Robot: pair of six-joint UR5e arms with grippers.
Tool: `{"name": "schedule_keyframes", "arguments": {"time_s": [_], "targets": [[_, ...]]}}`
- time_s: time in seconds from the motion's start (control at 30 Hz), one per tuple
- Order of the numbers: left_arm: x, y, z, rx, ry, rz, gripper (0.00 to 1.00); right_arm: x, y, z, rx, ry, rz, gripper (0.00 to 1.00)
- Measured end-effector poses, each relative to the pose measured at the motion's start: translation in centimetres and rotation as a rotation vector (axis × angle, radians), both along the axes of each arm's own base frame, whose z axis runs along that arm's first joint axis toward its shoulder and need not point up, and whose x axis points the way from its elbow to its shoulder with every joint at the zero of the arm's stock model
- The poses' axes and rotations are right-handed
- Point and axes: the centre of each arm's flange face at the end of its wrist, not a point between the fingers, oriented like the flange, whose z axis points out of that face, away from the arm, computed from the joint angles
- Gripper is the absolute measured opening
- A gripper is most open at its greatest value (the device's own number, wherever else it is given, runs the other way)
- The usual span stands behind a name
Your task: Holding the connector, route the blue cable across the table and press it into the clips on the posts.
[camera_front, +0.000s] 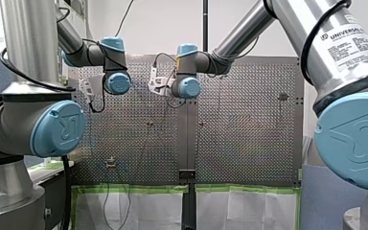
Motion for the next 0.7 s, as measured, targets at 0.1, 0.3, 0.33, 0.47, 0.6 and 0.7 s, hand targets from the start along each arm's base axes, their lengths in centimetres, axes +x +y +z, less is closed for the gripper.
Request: {"name": "schedule_keyframes", "arguments": {"time_s": [0.1, 0.3, 0.33, 0.47, 0.6, 0.7], "targets": [[0.6, 0.1, 0.1, 0.003, 0.002, -0.002, 0.0, 0.5, -0.1, 0.3, 0.006, 0.007, 0.009, 0.0], [2.6, 0.0, 0.3, 0.015, 0.005, -0.032, 0.0, 1.6, -0.3, 0.6, 0.02, 0.024, 0.019, 0.0], [2.9, 0.0, 0.3, 0.016, 0.004, -0.036, 0.0, 1.7, -0.4, 0.9, 0.022, 0.026, 0.02, 0.0], [3.9, 0.4, 0.9, 0.02, -0.004, -0.033, 0.0, 2.2, -0.8, 1.6, 0.029, 0.028, 0.02, 0.0], [4.6, 1.1, 1.8, 0.019, -0.01, -0.02, 0.0, 2.7, -1.5, 1.7, 0.039, 0.037, 0.017, 0.0], [5.1, 1.4, 2.4, 0.018, -0.019, -0.023, 0.0, 3.3, -2.1, 1.7, 0.042, 0.039, 0.016, 0.0]]}}
